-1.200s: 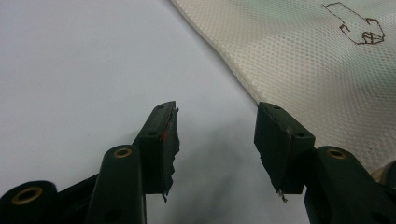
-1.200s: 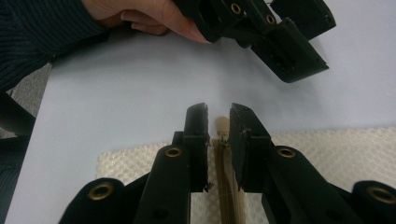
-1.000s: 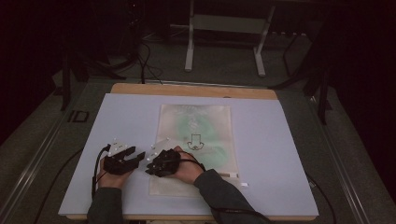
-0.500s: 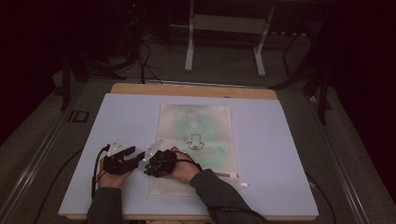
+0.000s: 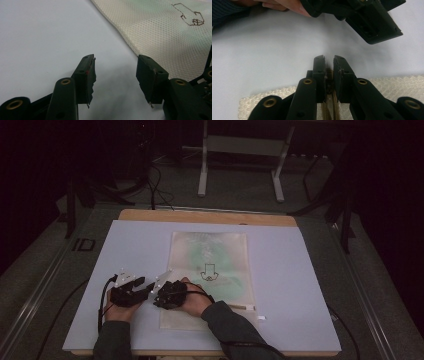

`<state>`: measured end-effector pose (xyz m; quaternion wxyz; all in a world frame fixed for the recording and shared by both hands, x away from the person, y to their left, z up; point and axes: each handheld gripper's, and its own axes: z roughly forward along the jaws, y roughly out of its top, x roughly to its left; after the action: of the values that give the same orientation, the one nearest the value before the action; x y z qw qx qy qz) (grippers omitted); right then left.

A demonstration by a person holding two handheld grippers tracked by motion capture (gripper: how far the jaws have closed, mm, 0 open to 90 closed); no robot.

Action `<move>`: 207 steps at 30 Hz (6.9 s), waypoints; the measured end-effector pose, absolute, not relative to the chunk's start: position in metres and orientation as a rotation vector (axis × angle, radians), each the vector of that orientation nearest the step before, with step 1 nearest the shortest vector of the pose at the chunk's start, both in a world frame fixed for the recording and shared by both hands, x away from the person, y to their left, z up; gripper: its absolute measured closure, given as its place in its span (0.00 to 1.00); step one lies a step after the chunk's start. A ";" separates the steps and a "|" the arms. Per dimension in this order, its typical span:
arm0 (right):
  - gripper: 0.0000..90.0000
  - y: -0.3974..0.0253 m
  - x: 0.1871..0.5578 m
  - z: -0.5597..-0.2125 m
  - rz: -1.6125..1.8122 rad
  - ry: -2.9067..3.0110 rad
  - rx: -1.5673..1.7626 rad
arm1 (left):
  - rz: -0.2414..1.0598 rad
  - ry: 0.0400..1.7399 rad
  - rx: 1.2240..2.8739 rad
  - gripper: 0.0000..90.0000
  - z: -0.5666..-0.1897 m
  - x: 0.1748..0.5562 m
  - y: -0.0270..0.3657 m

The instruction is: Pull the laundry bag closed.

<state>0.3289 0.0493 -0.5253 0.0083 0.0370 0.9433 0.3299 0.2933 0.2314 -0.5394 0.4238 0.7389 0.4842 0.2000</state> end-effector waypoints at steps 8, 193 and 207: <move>0.90 0.046 0.330 -0.521 1.102 2.937 0.123 | 0.500 1.214 1.844 0.54 -0.539 0.293 0.232; 0.91 0.005 0.337 -0.528 1.184 2.994 0.147 | 0.198 1.087 1.940 0.99 -0.543 0.255 0.204; 0.91 0.004 0.341 -0.530 1.196 3.012 0.139 | 0.182 1.023 1.975 0.99 -0.542 0.243 0.200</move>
<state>0.3409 0.0038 -0.5303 -0.0511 0.0427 0.9274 0.3681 0.2429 0.1995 -0.5416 0.4393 0.7950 0.4119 0.0733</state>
